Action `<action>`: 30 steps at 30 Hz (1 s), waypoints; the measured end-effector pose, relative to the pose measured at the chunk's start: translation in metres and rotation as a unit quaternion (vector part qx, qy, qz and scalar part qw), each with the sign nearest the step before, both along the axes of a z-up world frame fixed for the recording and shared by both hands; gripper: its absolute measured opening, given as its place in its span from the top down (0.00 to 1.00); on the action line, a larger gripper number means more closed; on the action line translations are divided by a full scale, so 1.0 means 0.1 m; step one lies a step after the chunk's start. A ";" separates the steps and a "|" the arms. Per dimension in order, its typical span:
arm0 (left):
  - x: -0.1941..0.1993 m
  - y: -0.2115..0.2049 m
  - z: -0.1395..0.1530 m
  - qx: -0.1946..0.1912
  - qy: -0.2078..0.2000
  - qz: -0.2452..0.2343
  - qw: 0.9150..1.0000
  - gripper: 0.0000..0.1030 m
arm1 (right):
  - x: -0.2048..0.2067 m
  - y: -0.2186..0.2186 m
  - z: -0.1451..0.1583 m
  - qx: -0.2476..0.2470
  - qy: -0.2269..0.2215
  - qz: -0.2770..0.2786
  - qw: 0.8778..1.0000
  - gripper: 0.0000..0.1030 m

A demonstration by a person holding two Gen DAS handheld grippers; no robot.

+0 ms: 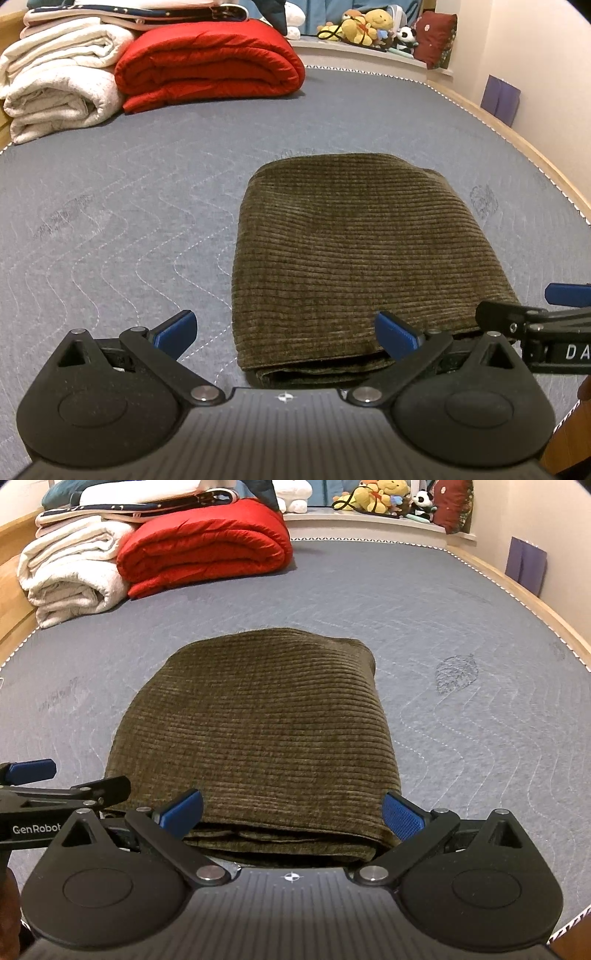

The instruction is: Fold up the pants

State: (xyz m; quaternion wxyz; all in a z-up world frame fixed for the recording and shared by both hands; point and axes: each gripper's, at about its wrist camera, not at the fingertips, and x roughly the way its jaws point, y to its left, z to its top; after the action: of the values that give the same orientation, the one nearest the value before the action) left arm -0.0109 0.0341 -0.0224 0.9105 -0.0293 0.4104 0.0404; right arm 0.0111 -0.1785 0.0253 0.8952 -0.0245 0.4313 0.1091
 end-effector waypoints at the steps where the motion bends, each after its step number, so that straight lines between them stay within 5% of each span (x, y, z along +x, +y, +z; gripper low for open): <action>1: 0.00 -0.01 -0.01 0.000 0.001 -0.001 1.000 0.00 | 0.00 0.00 0.00 0.000 -0.001 -0.001 1.000 0.01; 30: 0.00 -0.05 0.00 -0.002 -0.002 -0.008 1.000 0.00 | 0.00 0.00 -0.02 0.003 0.004 -0.008 1.000 0.01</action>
State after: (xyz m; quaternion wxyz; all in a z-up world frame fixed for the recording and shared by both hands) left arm -0.0110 0.0287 -0.0229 0.9115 -0.0281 0.4090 0.0324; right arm 0.0114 -0.1783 0.0230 0.8945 -0.0180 0.4347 0.1032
